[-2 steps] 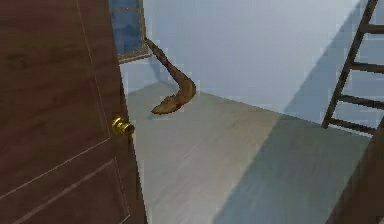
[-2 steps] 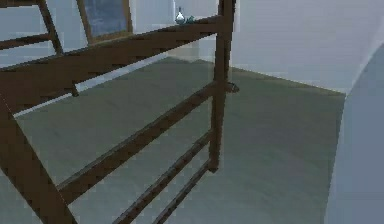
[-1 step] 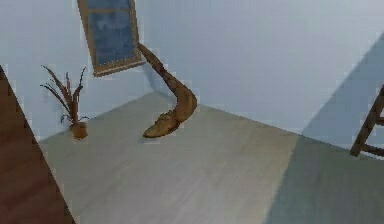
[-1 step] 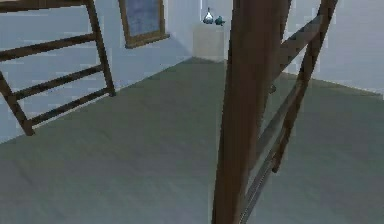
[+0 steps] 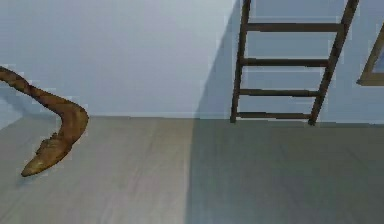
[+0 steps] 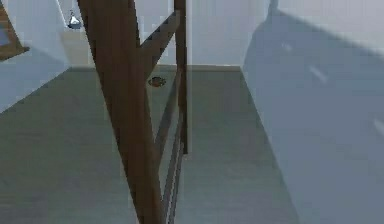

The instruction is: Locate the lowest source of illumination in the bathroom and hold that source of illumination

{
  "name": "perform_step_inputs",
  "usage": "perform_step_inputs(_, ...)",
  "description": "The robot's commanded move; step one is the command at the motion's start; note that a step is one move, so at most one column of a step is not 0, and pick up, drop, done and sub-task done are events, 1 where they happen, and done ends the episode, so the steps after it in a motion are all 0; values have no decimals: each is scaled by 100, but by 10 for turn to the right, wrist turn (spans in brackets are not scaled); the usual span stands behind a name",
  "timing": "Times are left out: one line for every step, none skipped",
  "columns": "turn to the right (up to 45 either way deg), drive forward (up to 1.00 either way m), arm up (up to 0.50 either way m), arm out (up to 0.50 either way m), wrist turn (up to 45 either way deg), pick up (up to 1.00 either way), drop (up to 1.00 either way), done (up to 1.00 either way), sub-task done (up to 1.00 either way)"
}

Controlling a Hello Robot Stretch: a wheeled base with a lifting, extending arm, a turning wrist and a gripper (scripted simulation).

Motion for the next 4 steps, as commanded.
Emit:
perform_step_inputs(30, 0, 0, 0, 0, 0, 0, 0, 0)
perform_step_inputs(450, 0, 0, 0, 0, 0, 0, 0, 0)
perform_step_inputs(0, 20, 0, 0, 0, 0, 0, 0, 0)
perform_step_inputs(-450, 0, 0, 0, 0, 0, 0, 0, 0)
